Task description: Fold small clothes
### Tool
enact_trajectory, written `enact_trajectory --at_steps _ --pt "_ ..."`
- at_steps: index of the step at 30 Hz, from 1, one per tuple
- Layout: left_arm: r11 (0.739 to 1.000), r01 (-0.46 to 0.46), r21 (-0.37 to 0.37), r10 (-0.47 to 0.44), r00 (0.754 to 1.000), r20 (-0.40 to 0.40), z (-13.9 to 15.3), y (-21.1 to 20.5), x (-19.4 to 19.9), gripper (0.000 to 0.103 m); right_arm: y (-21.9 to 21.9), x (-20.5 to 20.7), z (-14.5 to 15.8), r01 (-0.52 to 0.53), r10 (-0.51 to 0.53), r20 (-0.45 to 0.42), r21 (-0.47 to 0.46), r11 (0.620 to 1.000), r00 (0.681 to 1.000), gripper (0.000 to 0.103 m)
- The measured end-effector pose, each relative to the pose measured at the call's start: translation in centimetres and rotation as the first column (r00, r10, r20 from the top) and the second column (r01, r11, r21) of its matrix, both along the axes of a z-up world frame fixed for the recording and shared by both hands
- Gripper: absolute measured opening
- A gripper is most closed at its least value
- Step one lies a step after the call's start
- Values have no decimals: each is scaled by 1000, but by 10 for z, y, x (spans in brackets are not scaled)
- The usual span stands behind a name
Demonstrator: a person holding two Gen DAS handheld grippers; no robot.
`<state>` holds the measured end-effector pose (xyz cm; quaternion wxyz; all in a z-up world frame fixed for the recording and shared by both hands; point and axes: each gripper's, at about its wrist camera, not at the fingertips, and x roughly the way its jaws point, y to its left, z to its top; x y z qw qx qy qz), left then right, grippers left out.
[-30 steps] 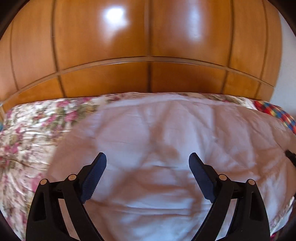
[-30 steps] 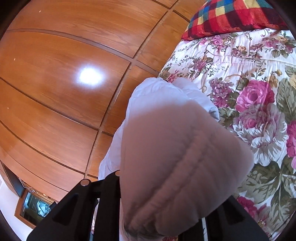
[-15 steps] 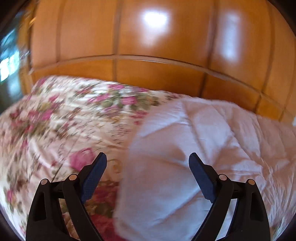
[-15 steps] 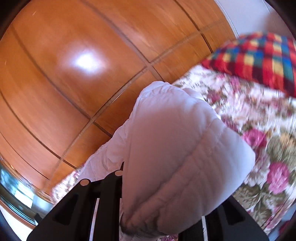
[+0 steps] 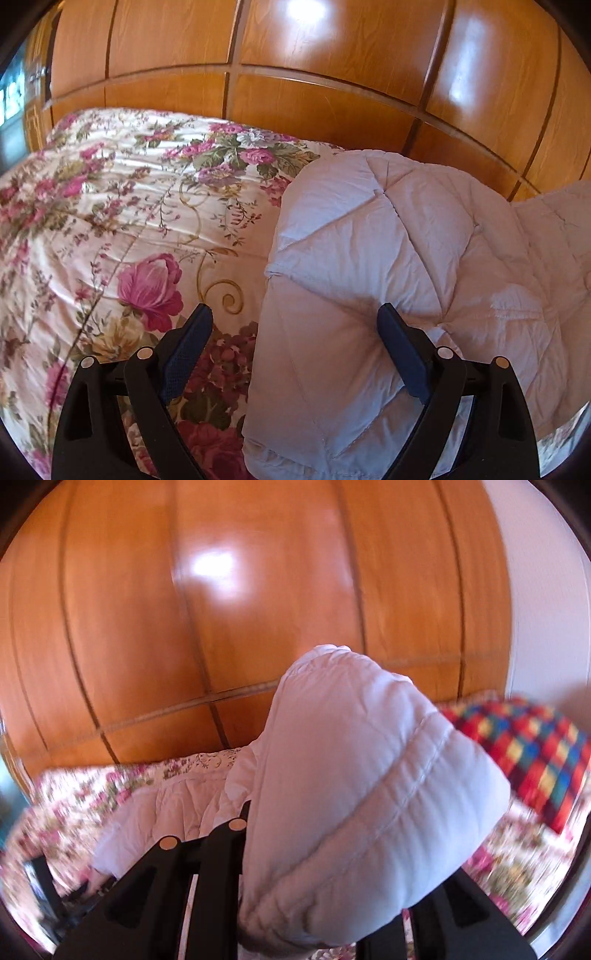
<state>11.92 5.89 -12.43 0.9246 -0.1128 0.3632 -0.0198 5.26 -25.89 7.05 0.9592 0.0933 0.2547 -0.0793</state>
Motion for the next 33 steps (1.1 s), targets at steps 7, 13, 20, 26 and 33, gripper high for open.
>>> enact_trajectory --at_steps 7,13,20,26,33 --pt "984 31 -175 -37 999 -33 -19 17 7 90 78 6 9 -102 108 6 -279 955 994 20" --pt "971 51 -234 -59 998 -26 -23 22 7 90 143 11 1 -213 232 -2 -411 886 973 23" --pt "963 60 -261 -68 998 -20 -27 25 7 90 216 14 -27 -389 419 -49 -481 786 907 31" --pt "952 60 -299 -70 997 -25 -23 36 2 90 242 21 -67 -535 529 -141 -418 734 837 35" --pt "846 -2 -533 -19 999 -33 -24 109 -12 83 237 17 -88 -592 590 -136 -380 711 796 52"
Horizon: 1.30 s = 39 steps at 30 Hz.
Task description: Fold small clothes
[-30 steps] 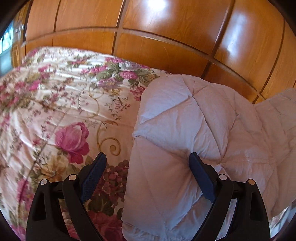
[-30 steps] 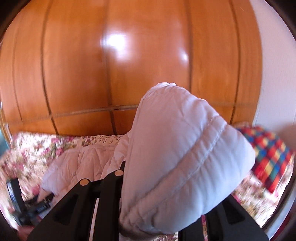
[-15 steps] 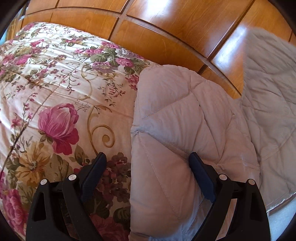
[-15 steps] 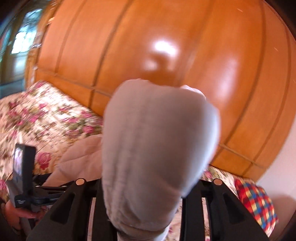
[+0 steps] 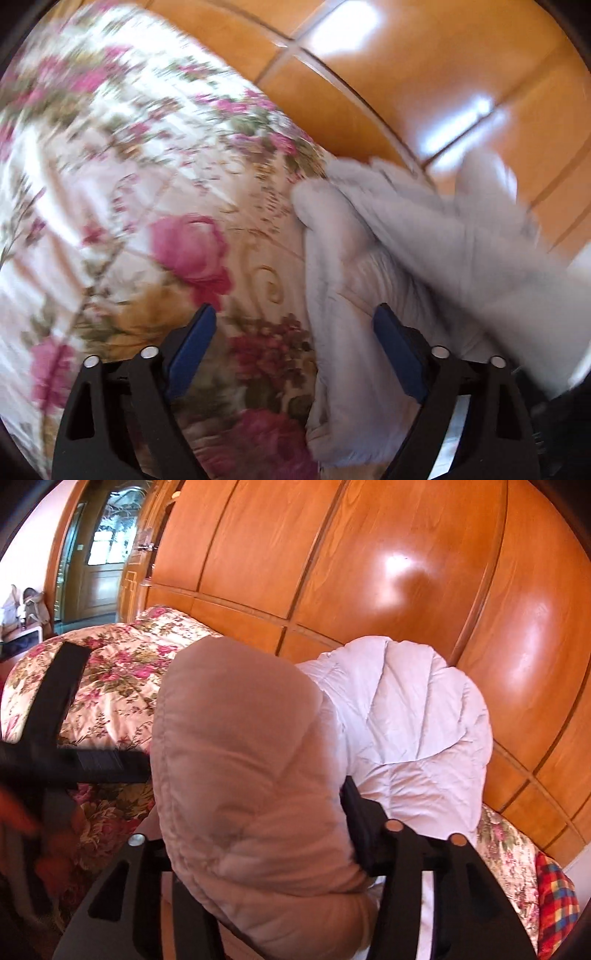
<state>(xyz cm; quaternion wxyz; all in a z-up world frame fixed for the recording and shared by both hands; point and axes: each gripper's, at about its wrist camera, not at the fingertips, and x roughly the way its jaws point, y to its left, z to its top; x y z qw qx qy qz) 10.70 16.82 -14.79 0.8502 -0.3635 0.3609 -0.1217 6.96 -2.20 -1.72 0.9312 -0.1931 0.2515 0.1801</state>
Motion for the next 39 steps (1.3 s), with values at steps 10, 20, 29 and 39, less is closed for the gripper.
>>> enact_trajectory --at_steps 10,20,29,39 --pt "913 307 -267 -292 952 96 59 -16 33 83 15 -18 -19 -137 139 39 -40 990 990 92" --pt "914 369 -167 -374 927 -1 95 -35 68 97 17 -25 -39 -200 202 24 -87 976 979 92" --pt "944 330 19 -318 921 -226 69 -78 100 70 29 -38 -58 -255 261 5 -197 947 965 92" --pt "961 277 8 -275 956 -101 52 -48 78 28 -92 -40 23 -123 111 58 252 960 992 91"
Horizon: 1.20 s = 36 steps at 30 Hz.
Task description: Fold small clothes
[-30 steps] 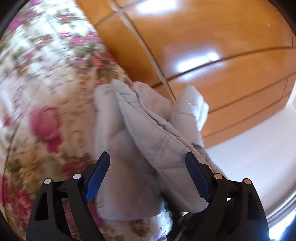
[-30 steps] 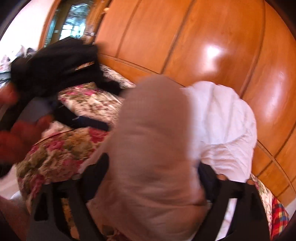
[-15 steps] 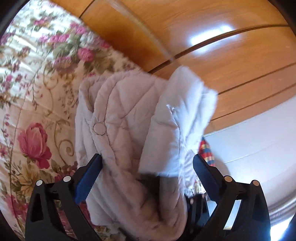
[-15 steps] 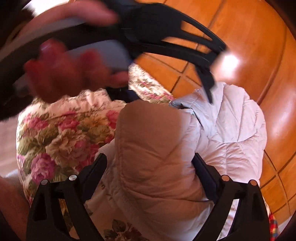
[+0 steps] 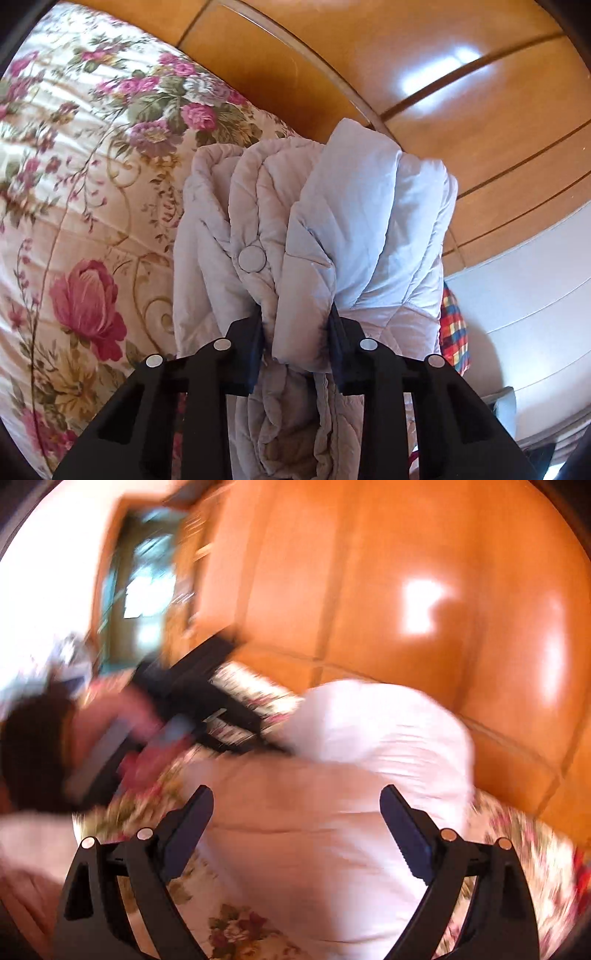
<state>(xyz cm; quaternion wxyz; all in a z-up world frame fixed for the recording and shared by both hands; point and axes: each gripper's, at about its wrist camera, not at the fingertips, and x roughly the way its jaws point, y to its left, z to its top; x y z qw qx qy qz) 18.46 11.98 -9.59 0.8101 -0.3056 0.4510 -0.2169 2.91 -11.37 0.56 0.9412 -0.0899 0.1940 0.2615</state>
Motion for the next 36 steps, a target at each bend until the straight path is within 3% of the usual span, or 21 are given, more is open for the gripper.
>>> enact_trajectory --at_steps 3,5,6,7,9,11,16,20,24,31,36 --pt "999 -31 -31 32 999 26 -9 5 -10 27 -52 42 20 146 -120 -144 178 973 982 90" --pt "997 -55 -61 57 998 31 -15 8 -14 27 -81 70 27 235 -171 -238 277 932 956 75" --pt "995 -69 -66 71 997 33 -18 9 -15 27 -97 88 31 294 -210 -286 290 911 935 58" --pt "995 -78 -69 81 996 36 -21 9 -17 27 -105 103 33 339 -252 -312 266 902 916 46" --pt "992 -98 -83 101 994 40 -26 12 -21 27 -106 136 36 392 -307 -351 203 897 885 41" --pt "988 -110 -106 114 993 33 -31 15 -23 27 -86 156 31 365 -285 -358 180 913 889 40" --pt "980 -140 -139 143 990 16 -42 22 -24 27 -21 211 11 260 -242 -394 -8 966 887 37" --pt "978 -174 -119 177 984 13 -48 26 -26 27 19 228 -13 223 -260 -385 -139 965 886 38" --pt "975 -187 -118 191 981 21 -54 31 -34 28 49 232 -50 222 -320 -318 -308 925 892 39" --pt "977 -211 -37 213 975 56 -40 29 -43 29 52 223 -70 263 -350 -227 -341 903 909 39" --pt "961 -265 -80 270 962 51 -18 42 -57 31 51 219 -72 270 -352 -202 -345 899 914 39"
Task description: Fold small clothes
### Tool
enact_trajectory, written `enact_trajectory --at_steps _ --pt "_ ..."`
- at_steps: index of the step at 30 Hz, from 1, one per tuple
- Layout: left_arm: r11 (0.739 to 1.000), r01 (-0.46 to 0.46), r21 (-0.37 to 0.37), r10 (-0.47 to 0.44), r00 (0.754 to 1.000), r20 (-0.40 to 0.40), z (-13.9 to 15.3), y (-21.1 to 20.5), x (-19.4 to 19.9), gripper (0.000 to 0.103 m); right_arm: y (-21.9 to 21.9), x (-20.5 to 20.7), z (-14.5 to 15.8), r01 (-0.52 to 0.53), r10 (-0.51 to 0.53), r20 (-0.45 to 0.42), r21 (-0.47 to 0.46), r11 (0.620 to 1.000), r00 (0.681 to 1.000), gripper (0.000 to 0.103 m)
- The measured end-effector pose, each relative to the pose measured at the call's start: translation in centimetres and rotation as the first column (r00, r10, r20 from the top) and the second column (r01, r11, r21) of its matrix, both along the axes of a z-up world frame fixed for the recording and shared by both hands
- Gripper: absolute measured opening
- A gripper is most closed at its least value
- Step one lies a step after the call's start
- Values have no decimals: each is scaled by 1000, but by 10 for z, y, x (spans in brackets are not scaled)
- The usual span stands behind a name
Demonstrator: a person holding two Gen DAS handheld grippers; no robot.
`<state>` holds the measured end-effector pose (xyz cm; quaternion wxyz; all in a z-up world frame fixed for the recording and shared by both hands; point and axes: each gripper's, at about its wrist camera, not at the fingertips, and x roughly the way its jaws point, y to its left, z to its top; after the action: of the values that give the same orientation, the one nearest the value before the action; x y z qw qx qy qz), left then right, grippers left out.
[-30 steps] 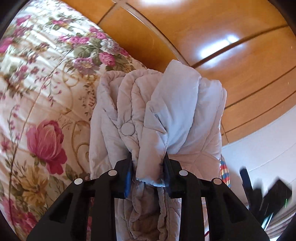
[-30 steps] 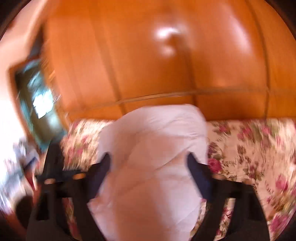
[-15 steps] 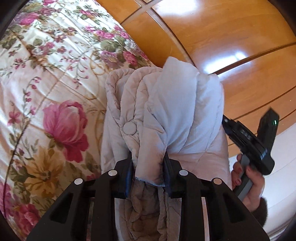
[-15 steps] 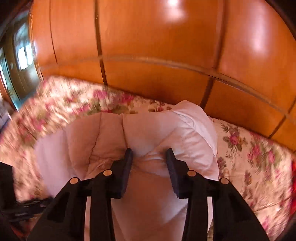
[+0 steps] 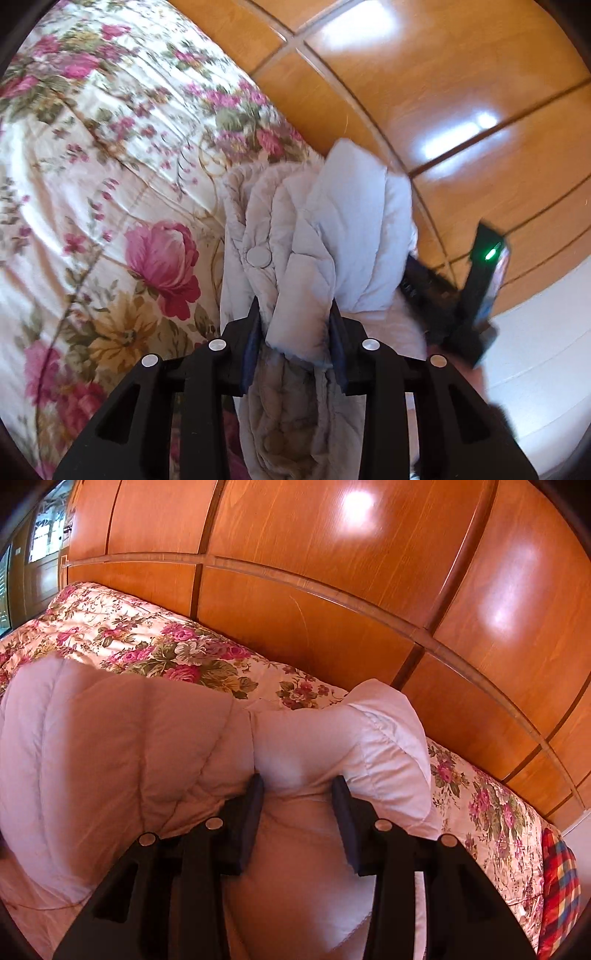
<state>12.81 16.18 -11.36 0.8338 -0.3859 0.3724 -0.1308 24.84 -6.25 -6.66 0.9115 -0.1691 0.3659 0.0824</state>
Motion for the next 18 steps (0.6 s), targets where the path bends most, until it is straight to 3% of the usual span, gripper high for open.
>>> enact_trajectory --at_steps 4,8,12,18 --pt "997 -39 64 33 995 96 39 3 -8 31 0 0 1 0 0 2 4 1000 1000 39" --pt "986 15 166 -46 982 185 77 -22 4 31 0 -1 1 2 -2 9 4 1000 1000 39" --pt "954 105 280 -150 978 145 88 -64 41 31 -2 -3 2 3 -4 18 18 1000 1000 39" --pt "916 50 398 -74 996 45 55 -69 82 31 -8 -3 3 10 -11 11 77 997 1000 39"
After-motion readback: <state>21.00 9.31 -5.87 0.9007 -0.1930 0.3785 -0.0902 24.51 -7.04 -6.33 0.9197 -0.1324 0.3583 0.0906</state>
